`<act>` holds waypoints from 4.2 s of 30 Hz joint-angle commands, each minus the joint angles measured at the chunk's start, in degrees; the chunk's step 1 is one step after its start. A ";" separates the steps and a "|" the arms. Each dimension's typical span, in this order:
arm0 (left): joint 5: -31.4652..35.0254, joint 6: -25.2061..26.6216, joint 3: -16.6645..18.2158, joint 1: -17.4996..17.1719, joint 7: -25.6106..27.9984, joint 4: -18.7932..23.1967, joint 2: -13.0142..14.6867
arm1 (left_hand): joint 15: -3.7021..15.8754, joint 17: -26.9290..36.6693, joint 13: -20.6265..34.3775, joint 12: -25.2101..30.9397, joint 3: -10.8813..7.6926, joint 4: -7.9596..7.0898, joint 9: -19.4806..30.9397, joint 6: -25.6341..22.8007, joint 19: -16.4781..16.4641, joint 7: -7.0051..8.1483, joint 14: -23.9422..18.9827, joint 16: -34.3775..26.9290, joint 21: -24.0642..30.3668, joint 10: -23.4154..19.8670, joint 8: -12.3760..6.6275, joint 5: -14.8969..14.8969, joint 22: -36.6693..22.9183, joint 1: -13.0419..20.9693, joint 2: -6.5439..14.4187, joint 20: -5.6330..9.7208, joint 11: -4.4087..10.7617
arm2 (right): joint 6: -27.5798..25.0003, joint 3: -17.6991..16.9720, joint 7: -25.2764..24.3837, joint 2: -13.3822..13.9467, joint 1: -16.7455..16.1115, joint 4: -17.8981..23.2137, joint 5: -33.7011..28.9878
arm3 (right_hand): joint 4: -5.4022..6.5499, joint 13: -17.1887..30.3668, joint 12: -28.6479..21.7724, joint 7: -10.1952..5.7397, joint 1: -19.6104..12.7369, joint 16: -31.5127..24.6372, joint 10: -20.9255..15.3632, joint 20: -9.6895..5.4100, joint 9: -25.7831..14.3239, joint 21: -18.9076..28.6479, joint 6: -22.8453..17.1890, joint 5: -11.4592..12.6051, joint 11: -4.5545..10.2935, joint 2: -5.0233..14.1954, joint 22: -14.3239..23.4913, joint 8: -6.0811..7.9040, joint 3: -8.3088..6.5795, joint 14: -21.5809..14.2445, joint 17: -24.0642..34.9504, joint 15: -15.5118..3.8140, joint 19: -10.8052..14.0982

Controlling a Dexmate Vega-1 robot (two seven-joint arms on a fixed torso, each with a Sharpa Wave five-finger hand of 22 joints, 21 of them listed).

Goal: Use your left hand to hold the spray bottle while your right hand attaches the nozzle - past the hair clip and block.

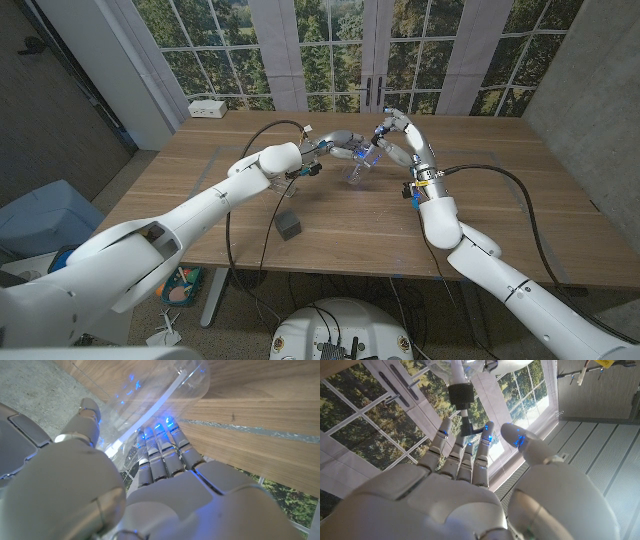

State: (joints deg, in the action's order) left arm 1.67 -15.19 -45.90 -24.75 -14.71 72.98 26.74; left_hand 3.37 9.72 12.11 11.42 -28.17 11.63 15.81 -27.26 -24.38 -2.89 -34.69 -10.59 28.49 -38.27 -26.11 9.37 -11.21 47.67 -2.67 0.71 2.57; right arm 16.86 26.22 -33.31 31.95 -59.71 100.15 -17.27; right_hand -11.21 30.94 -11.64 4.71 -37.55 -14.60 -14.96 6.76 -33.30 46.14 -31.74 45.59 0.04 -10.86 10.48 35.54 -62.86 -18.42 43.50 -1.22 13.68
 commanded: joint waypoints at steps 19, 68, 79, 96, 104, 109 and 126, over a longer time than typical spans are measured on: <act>-0.90 -1.80 0.53 -0.19 0.14 -0.99 -0.02 | 8.11 0.18 0.17 0.45 -1.81 -1.67 0.13 -23.35 0.06 2.53 -0.01 0.01 0.49 -6.44 -0.21 0.56 -0.05 10.37 10.96 0.08 6.13 | -2.22 0.70 -5.92 -2.50 1.23 -2.45 -1.06 | 0.86 -0.65 -0.62 3.91 1.56 -2.44 1.94 -0.20 8.59 0.20 12.47 -4.71 -0.73 1.35 0.34 -12.80 7.29 0.77 2.60 0.42 0.92; -8.35 -1.05 6.40 -10.54 13.25 -1.48 -1.47 | 7.46 0.50 0.09 -1.04 -0.91 -2.53 -0.17 -8.97 4.01 6.55 4.64 0.29 -0.16 2.64 5.85 0.36 0.10 6.22 10.77 -1.51 6.58 | 11.94 -5.37 9.72 -6.04 0.27 -6.26 24.54 | 6.69 -5.14 0.20 -3.11 19.62 -1.76 5.67 1.40 19.41 -3.40 13.42 -29.32 -1.62 5.87 -0.07 -22.37 29.30 6.18 2.37 2.39 -3.98; -9.04 2.53 5.76 -9.69 11.07 -0.68 -0.34 | 5.96 0.55 -0.17 -0.62 1.18 -2.24 -1.31 -2.47 6.64 6.05 7.98 0.39 -1.12 5.41 10.06 0.25 0.19 4.93 9.67 -2.30 5.65 | 12.39 -5.80 10.43 -6.51 0.28 -6.41 24.96 | 6.33 -5.55 0.17 -3.11 19.56 -1.68 5.53 1.44 19.77 -3.61 13.35 -30.11 -1.62 6.38 -0.08 -22.61 29.49 6.15 2.07 2.36 -3.88; -7.99 7.85 3.13 -6.37 4.80 0.07 1.86 | 2.31 0.27 -1.00 -1.16 6.96 -2.47 -4.08 8.98 14.69 5.20 19.33 0.74 -5.54 18.10 16.01 0.60 0.52 1.04 5.22 -4.13 5.06 | 13.24 -6.05 10.78 -7.08 0.69 -7.20 24.76 | 5.83 -6.19 0.03 -3.25 19.69 -1.85 5.05 1.47 20.31 -3.90 13.15 -31.36 -1.53 7.06 -0.09 -22.92 29.91 5.29 1.58 2.22 -3.56; -8.34 6.60 2.93 -5.52 2.59 -0.56 2.41 | -0.67 0.32 -1.24 -1.07 10.41 -3.28 -5.06 23.50 19.96 5.42 27.42 0.56 -9.77 28.56 16.50 0.59 0.55 -3.71 2.37 -5.53 1.26 | 13.12 -5.98 10.80 -7.31 0.94 -7.29 24.52 | 5.71 -6.41 -0.03 -3.26 19.81 -1.85 4.82 1.54 20.48 -3.98 13.15 -31.78 -1.54 7.35 -0.08 -23.05 30.07 5.17 1.41 2.28 -3.40; -9.04 4.82 3.41 -5.50 2.23 -1.35 2.31 | -3.46 0.46 -1.19 -1.10 12.13 -3.80 -5.27 33.42 24.64 5.53 34.08 0.58 -13.10 37.15 16.41 0.81 0.39 -7.40 1.34 -7.18 -1.82 | 12.63 -5.90 10.68 -7.30 0.96 -7.06 24.17 | 5.63 -6.54 -0.03 -3.30 19.88 -1.84 4.79 1.54 20.58 -4.06 13.13 -32.03 -1.59 7.51 -0.08 -23.11 30.17 5.09 1.31 2.27 -3.36; -16.40 -3.49 8.07 -8.26 1.46 -3.68 1.55 | -6.59 1.00 -1.15 -1.33 16.57 -6.75 -5.31 48.41 35.82 7.59 48.27 0.61 -17.40 55.75 15.89 1.66 -0.18 -17.69 -0.60 -8.76 -5.08 | 11.16 -5.56 10.42 -7.59 1.52 -7.21 24.13 | 5.17 -7.13 0.08 -3.17 20.11 -1.62 4.94 0.63 20.98 -4.39 13.07 -33.00 -1.70 8.09 -0.08 -23.37 30.60 5.26 0.83 2.28 -3.15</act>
State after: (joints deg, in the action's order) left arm -10.00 -13.83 -40.77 -31.03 -12.79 70.45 28.70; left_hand -3.17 10.55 10.93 9.93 -11.86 5.16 10.39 9.83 9.61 4.13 9.74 -9.93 11.39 9.76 -9.93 10.82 -11.08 30.82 -3.40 -8.08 -2.05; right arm 29.26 20.46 -22.95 24.46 -58.61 93.04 6.61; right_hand -5.69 23.90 -11.46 1.83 -16.90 -16.31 -9.72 7.98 -12.23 41.92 -18.30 12.84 -1.43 -3.14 10.41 12.29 -32.33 -12.82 44.31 1.34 10.03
